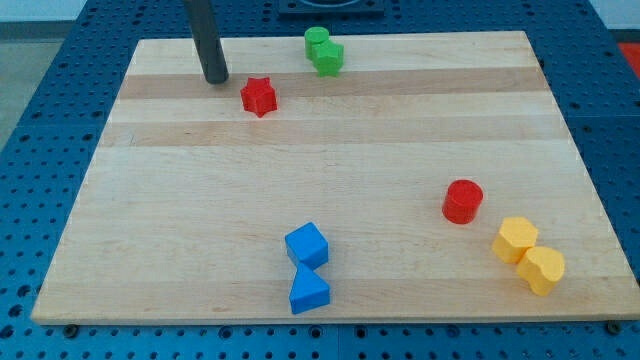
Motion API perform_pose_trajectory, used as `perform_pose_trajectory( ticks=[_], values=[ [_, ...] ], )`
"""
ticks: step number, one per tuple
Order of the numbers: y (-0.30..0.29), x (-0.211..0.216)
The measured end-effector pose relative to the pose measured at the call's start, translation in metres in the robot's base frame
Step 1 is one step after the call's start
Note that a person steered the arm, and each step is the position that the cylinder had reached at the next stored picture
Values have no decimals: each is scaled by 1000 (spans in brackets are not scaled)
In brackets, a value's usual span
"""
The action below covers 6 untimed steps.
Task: Move the red star to the center
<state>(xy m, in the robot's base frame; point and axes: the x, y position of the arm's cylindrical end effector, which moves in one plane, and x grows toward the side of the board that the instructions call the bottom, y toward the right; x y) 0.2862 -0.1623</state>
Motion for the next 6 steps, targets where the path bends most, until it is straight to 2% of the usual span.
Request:
perform_pose_trajectory(
  ticks=[1, 4, 6],
  values=[
    [25, 17],
    [47, 37],
    [97, 37]
  ],
)
